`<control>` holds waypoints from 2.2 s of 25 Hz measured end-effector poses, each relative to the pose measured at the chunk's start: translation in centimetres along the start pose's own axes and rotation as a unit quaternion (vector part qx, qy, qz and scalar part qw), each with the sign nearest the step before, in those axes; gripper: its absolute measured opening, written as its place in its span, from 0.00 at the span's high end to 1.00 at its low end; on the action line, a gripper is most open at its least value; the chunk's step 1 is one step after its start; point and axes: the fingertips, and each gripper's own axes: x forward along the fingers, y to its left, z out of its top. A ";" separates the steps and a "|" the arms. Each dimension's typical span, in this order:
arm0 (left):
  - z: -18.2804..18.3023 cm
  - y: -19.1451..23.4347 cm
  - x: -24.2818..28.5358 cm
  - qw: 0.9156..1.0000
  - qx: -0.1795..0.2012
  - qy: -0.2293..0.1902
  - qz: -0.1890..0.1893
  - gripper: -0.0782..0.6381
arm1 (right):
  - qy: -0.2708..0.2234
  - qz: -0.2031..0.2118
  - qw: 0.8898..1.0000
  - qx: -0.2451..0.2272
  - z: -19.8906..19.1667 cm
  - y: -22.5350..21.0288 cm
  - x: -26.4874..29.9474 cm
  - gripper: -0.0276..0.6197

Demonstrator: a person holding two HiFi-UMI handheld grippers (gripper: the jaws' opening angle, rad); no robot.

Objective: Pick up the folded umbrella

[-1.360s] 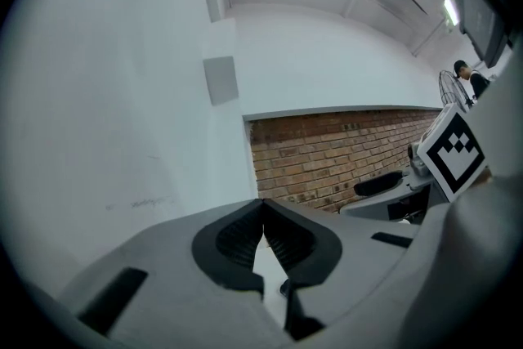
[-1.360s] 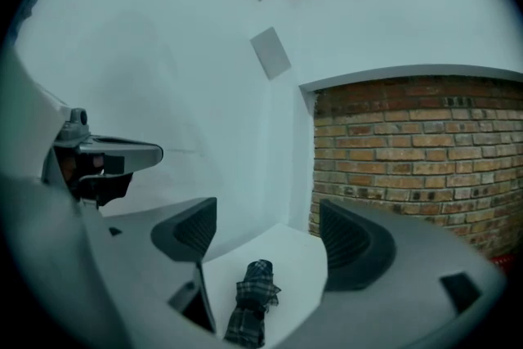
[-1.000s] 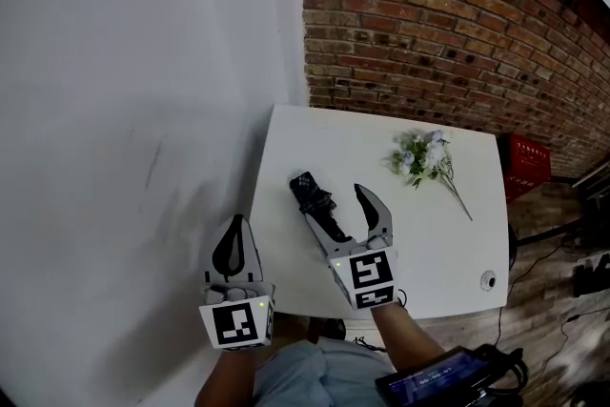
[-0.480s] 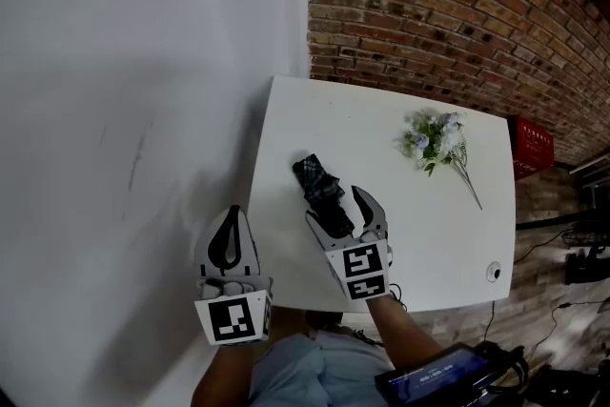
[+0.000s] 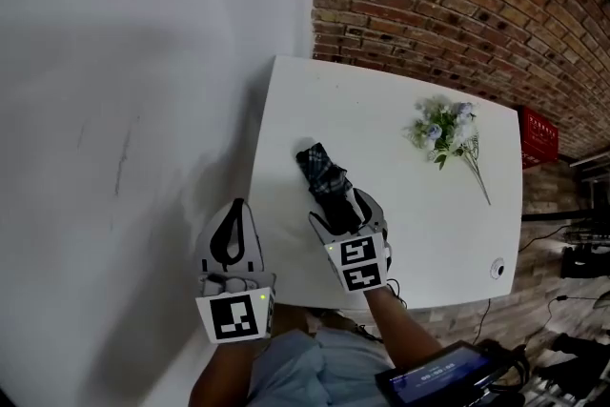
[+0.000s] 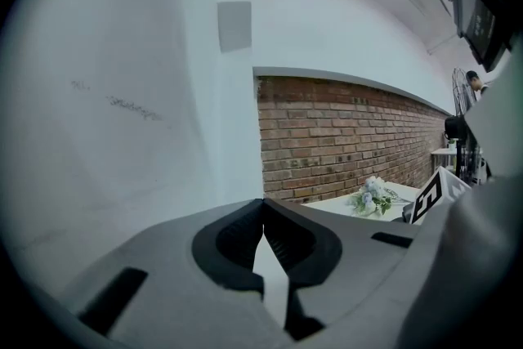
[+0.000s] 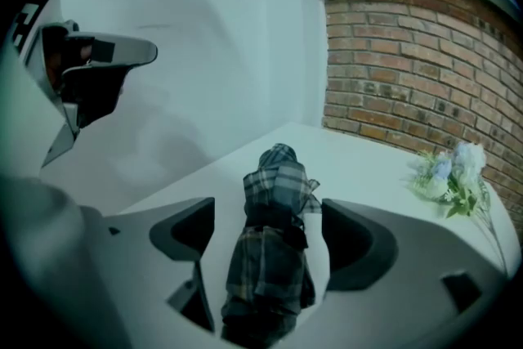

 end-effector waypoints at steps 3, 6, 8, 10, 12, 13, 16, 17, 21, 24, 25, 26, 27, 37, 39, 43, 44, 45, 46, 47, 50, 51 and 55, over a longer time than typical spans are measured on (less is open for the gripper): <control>-0.5 0.3 0.4 1.000 0.001 0.001 0.001 0.88 | 0.024 0.006 1.000 0.007 -1.5 0.0 0.9 0.32; -0.9 0.3 0.8 1.000 0.001 0.006 0.000 0.88 | 0.049 0.016 0.998 0.024 -2.9 0.3 1.6 0.32; -0.9 0.1 1.1 1.000 -0.006 0.007 -0.005 0.88 | 0.068 0.023 0.997 0.039 -3.8 0.6 1.9 0.32; -1.1 0.2 1.2 1.000 -0.005 0.008 -0.004 0.88 | 0.084 0.025 0.995 0.044 -4.3 0.6 2.1 0.32; -1.3 0.1 1.3 1.000 -0.006 0.012 -0.003 0.88 | 0.090 0.023 0.995 0.044 -4.4 0.6 2.1 0.32; -1.2 0.0 1.3 1.000 -0.009 0.013 -0.004 0.88 | 0.092 0.022 0.995 0.044 -4.3 0.5 2.1 0.32; -1.0 0.1 1.4 1.000 -0.004 0.012 -0.001 0.88 | 0.097 0.019 0.994 0.045 -4.2 0.3 1.9 0.34; -0.9 0.1 1.4 1.000 -0.004 0.011 -0.001 0.88 | 0.099 0.018 0.994 0.045 -4.2 0.3 1.9 0.35; -0.7 -0.1 1.4 1.000 -0.014 0.016 -0.004 0.88 | 0.103 0.013 0.994 0.045 -4.3 0.1 1.8 0.36; -0.7 0.0 1.4 1.000 -0.013 0.016 -0.003 0.88 | 0.105 0.013 0.994 0.042 -4.2 0.1 1.9 0.36; -0.7 -0.1 1.4 1.000 -0.013 0.015 -0.004 0.88 | 0.105 0.012 0.994 0.041 -4.2 0.1 1.8 0.36; -0.7 -0.1 1.4 1.000 -0.012 0.014 -0.004 0.88 | 0.105 0.010 0.994 0.041 -4.3 0.0 1.8 0.36; -0.8 -0.1 1.4 1.000 -0.011 0.014 -0.004 0.88 | 0.105 0.008 0.994 0.042 -4.3 -0.1 1.7 0.36; -1.1 -0.3 1.4 1.000 -0.011 0.014 -0.005 0.88 | 0.112 0.004 0.993 0.047 -4.6 -0.5 2.0 0.37; -1.4 -0.2 1.4 1.000 -0.005 0.016 -0.004 0.88 | 0.112 0.000 0.993 0.047 -4.6 -0.7 2.0 0.38; -0.9 -0.3 1.5 1.000 -0.015 0.014 -0.006 0.88 | 0.114 -0.002 0.992 0.046 -4.6 -0.8 2.0 0.40; -0.9 -0.3 1.5 1.000 -0.016 0.014 -0.006 0.88 | 0.115 -0.002 0.992 0.045 -4.6 -0.8 2.0 0.40; -0.9 -0.3 1.5 1.000 -0.014 0.012 -0.005 0.88 | 0.115 -0.002 0.992 0.044 -4.6 -0.8 2.0 0.40; -1.0 -0.2 1.5 1.000 -0.011 0.011 -0.005 0.88 | 0.116 -0.002 0.992 0.043 -4.6 -0.8 2.0 0.40; -1.1 -0.2 1.5 1.000 -0.007 0.011 -0.004 0.88 | 0.116 -0.001 0.992 0.043 -4.6 -0.7 2.0 0.40; -1.2 -0.3 1.5 1.000 -0.012 0.016 -0.005 0.88 | 0.117 -0.001 0.992 0.042 -4.6 -0.7 2.0 0.41; -1.0 -0.4 1.5 1.000 -0.015 0.015 -0.006 0.88 | 0.117 -0.001 0.992 0.042 -4.6 -0.7 2.0 0.41; -0.8 -0.4 1.5 1.000 -0.017 0.013 -0.007 0.88 | 0.116 -0.001 0.992 0.042 -4.5 -0.7 1.9 0.42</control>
